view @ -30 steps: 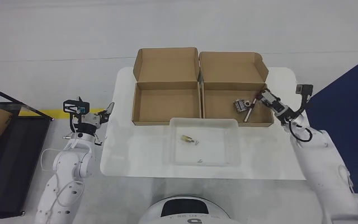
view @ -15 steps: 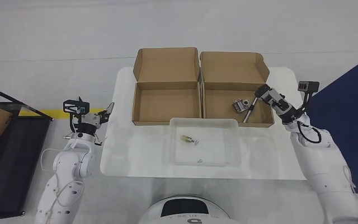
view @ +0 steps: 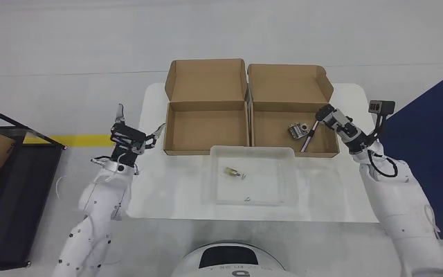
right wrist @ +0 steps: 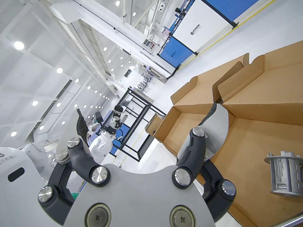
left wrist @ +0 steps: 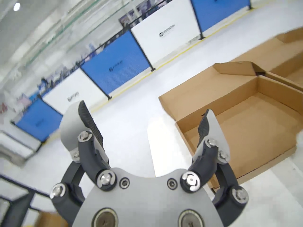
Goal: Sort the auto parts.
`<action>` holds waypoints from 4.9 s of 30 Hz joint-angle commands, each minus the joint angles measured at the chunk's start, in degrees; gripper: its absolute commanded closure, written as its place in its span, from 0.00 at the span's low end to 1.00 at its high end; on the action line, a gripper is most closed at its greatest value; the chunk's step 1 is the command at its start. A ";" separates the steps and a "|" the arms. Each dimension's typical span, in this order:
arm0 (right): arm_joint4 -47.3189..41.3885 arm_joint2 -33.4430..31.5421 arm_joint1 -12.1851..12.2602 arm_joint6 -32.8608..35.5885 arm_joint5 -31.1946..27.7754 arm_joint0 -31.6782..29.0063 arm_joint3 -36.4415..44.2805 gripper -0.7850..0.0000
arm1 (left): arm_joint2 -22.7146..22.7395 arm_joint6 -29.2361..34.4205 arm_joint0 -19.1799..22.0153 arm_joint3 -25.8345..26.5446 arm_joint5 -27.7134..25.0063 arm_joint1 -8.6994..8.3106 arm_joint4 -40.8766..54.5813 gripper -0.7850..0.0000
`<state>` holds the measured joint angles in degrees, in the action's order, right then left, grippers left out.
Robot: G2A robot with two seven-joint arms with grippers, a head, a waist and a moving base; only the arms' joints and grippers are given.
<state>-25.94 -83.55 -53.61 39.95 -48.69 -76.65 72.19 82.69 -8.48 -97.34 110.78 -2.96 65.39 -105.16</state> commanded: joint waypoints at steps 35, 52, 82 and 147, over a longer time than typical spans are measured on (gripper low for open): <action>-0.06 0.00 0.00 0.03 0.01 0.00 0.00 0.00 | -26.55 -4.89 27.85 -19.53 -50.99 1.96 1.22 0.00; -0.06 0.00 0.00 0.03 0.01 0.00 0.00 0.00 | -29.08 -1.69 28.70 -21.37 -49.85 2.54 2.08 0.00; -0.06 0.00 0.00 0.03 0.01 0.00 0.00 0.00 | -47.75 31.47 46.04 -43.05 -48.90 11.16 19.81 0.34; -0.06 0.00 0.00 0.03 0.01 0.00 0.00 0.00 | -28.41 -11.09 36.24 -35.31 -54.32 4.46 31.79 1.00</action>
<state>-25.94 -83.55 -53.61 39.95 -48.69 -76.65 72.19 54.23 -20.29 -61.45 76.47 -56.71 69.74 -76.78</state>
